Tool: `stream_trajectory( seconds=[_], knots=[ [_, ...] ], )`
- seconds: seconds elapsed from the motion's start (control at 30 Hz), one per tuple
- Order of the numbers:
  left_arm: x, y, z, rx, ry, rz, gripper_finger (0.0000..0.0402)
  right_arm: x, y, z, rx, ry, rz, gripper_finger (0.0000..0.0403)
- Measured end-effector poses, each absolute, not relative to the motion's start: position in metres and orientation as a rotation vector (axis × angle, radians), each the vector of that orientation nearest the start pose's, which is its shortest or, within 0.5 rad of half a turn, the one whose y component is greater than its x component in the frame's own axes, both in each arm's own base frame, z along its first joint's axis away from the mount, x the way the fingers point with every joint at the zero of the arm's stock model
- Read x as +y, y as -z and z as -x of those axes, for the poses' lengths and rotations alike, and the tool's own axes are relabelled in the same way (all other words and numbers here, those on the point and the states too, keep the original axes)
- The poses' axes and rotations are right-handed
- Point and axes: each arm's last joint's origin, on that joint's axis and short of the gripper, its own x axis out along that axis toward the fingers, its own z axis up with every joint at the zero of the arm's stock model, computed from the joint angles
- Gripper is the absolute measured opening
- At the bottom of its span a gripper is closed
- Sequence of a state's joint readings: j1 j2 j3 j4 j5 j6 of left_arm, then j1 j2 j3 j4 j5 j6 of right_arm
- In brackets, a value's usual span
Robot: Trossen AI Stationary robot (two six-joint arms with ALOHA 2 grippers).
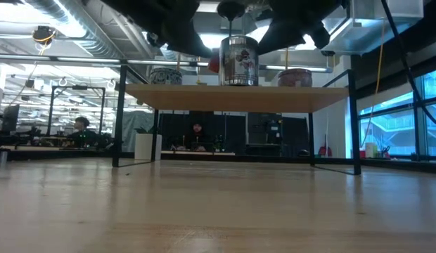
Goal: Pick & Place candle stick holders
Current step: Return to Home Position
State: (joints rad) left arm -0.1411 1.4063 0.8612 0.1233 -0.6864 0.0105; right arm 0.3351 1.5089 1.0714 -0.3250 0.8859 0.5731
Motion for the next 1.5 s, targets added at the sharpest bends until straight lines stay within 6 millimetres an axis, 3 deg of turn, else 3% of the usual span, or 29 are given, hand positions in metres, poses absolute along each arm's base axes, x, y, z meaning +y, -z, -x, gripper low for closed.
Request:
stream_trajectory(
  seconds=[0.6, 1.5],
  knots=[
    [-0.022, -0.254, -0.302, 0.363, -0.449, -0.146, 0.0002, 0.066, -0.258, -0.303, 0.400, 0.839, -0.080, 0.0000],
    [-0.009, -0.257, -0.304, 0.342, -0.466, -0.147, 0.0002, 0.064, -0.259, -0.306, 0.405, 0.802, -0.116, 0.0000]
  ],
)
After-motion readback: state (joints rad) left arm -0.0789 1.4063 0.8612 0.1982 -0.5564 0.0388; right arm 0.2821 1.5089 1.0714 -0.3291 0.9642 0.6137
